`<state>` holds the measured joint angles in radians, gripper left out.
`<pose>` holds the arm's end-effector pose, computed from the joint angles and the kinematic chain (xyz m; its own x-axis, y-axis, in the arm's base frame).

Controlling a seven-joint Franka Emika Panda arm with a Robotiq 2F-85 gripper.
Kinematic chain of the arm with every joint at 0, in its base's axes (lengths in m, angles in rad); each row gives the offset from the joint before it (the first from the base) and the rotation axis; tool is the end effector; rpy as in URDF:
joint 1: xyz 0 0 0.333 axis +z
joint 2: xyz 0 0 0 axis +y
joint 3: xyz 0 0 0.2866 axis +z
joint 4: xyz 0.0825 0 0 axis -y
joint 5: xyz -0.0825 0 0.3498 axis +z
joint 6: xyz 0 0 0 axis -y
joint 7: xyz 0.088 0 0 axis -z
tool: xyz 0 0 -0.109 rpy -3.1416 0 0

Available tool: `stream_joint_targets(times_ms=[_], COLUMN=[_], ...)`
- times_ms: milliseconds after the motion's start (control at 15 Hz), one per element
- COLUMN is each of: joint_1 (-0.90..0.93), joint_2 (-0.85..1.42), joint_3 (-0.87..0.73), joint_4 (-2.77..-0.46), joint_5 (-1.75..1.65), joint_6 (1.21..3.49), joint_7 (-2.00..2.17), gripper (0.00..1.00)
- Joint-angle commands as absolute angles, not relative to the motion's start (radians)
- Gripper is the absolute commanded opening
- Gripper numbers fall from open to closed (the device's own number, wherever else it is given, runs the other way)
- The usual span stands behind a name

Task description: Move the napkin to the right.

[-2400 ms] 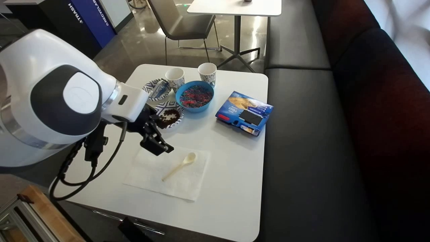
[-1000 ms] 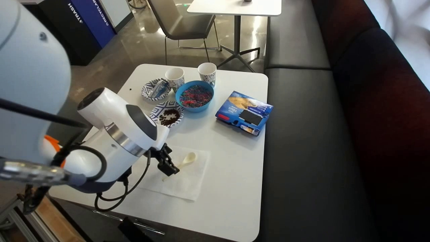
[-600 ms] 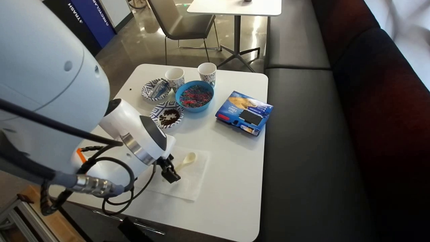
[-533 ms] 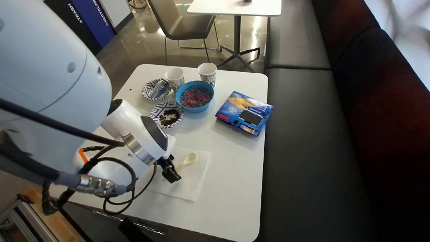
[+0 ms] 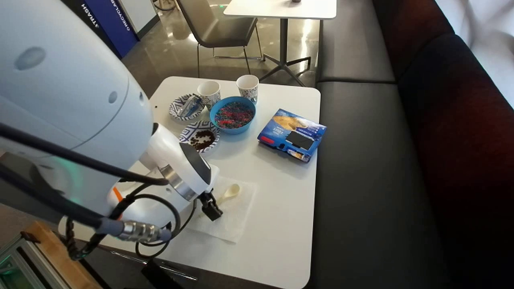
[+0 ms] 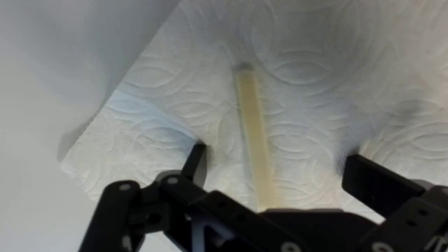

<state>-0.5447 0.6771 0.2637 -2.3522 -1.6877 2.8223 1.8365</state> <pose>0.3894 -0.0350 0.0538 0.8585 -0.4785 0.1843 -0.5032 -0.8554 0.1231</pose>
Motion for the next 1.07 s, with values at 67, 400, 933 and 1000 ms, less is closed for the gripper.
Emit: stream_joint_targets(times_ms=[67, 400, 933, 1000], joint_1=[-0.569, -0.594, -0.591, -0.591], joint_2=[0.741, 0.75, 0.818, 0.832], joint_3=[0.247, 0.257, 0.266, 0.266], joint_4=[-2.263, -2.199, -2.075, -2.056], joint_5=[-1.852, -1.963, -2.014, -2.017], joint_6=[2.89, 2.907, 2.956, 2.965], joint_7=[1.889, 1.884, 1.804, 1.795], gripper=[1.0, 1.0, 1.0, 1.0])
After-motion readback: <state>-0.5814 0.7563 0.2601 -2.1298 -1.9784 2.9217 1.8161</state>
